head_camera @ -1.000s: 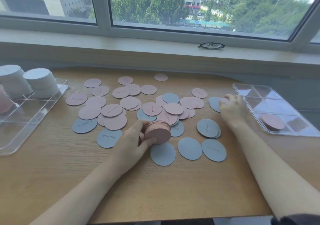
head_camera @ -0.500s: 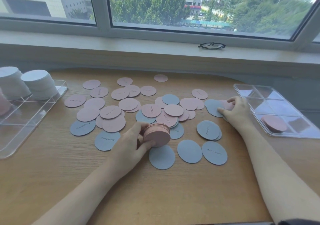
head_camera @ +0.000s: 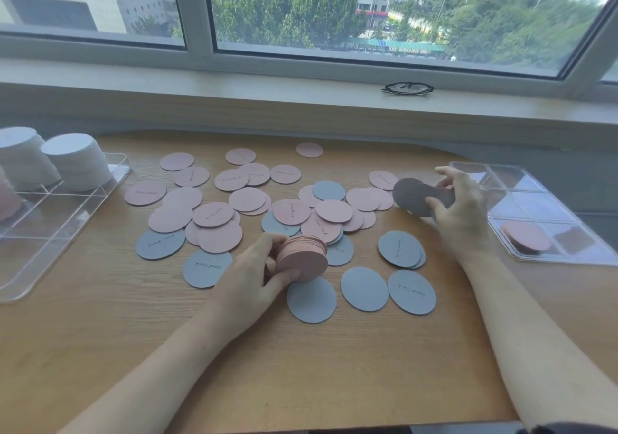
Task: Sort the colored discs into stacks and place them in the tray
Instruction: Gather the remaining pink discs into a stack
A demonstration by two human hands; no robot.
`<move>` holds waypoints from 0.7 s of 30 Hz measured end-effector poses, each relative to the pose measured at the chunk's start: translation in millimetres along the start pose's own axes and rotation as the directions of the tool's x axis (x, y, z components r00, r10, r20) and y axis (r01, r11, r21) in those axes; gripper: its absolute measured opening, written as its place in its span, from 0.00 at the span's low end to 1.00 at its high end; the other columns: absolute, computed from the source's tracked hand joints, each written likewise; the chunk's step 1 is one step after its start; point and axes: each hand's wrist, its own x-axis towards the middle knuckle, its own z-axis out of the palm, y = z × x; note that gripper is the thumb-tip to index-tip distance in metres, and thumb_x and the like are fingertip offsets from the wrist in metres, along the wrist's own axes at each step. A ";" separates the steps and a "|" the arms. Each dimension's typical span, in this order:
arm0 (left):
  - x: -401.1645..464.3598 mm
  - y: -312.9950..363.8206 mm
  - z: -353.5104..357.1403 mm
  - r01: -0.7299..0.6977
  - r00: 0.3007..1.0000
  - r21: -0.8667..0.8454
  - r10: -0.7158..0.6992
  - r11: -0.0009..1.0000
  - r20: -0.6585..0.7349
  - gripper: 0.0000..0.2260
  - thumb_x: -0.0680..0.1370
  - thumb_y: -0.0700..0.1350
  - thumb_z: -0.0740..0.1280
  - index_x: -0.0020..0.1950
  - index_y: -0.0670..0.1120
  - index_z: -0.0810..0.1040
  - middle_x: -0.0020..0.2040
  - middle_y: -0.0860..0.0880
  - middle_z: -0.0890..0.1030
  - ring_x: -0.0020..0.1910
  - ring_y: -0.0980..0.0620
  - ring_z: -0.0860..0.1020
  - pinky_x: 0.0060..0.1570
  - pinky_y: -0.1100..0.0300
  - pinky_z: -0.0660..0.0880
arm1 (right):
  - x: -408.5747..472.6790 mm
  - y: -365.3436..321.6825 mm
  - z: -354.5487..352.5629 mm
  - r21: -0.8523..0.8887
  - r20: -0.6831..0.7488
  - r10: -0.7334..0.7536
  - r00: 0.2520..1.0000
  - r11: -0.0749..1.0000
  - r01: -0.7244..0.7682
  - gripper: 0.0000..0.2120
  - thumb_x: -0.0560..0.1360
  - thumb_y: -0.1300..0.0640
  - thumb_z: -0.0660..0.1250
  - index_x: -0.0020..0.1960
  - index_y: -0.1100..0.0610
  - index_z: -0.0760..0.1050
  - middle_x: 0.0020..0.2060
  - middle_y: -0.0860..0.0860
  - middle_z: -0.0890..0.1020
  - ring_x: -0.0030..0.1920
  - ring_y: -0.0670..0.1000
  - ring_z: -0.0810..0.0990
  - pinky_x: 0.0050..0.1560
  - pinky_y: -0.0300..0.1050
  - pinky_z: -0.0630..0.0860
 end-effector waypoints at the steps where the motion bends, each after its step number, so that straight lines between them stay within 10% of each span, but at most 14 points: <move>1: 0.1 -0.1 0.1 0.000 1.000 0.001 0.000 1.000 -0.001 0.18 0.76 0.50 0.72 0.60 0.60 0.68 0.46 0.52 0.81 0.41 0.61 0.75 0.41 0.70 0.68 | 0.7 -0.2 0.7 -0.039 -0.022 -0.054 0.998 0.998 0.053 0.24 0.70 0.67 0.74 0.62 0.53 0.74 0.46 0.47 0.77 0.50 0.54 0.75 0.59 0.51 0.70; 5: -0.1 -0.4 0.1 -0.003 1.000 -0.005 0.003 1.000 0.002 0.18 0.77 0.50 0.72 0.60 0.61 0.68 0.46 0.52 0.81 0.41 0.60 0.76 0.41 0.70 0.69 | 2.4 2.7 9.1 -0.203 0.081 -0.250 0.965 0.943 0.262 0.11 0.69 0.67 0.75 0.47 0.56 0.79 0.41 0.50 0.79 0.44 0.57 0.77 0.51 0.46 0.64; 11: 0.4 -1.3 -0.2 0.003 1.000 -0.014 -0.003 1.000 0.005 0.17 0.77 0.51 0.72 0.60 0.61 0.68 0.45 0.53 0.81 0.40 0.59 0.76 0.42 0.65 0.70 | -1.9 2.5 11.3 -0.013 0.429 -0.023 0.903 0.999 0.032 0.12 0.69 0.57 0.79 0.48 0.54 0.79 0.43 0.50 0.78 0.43 0.51 0.75 0.46 0.44 0.72; 21: 0.0 0.1 -0.2 0.008 1.000 -0.013 -0.008 1.000 0.003 0.18 0.76 0.50 0.72 0.59 0.63 0.67 0.48 0.54 0.81 0.41 0.59 0.76 0.41 0.69 0.69 | -1.5 3.8 8.4 -0.070 0.309 0.112 0.944 0.993 -0.095 0.13 0.71 0.60 0.76 0.55 0.57 0.79 0.49 0.52 0.78 0.47 0.51 0.77 0.51 0.47 0.76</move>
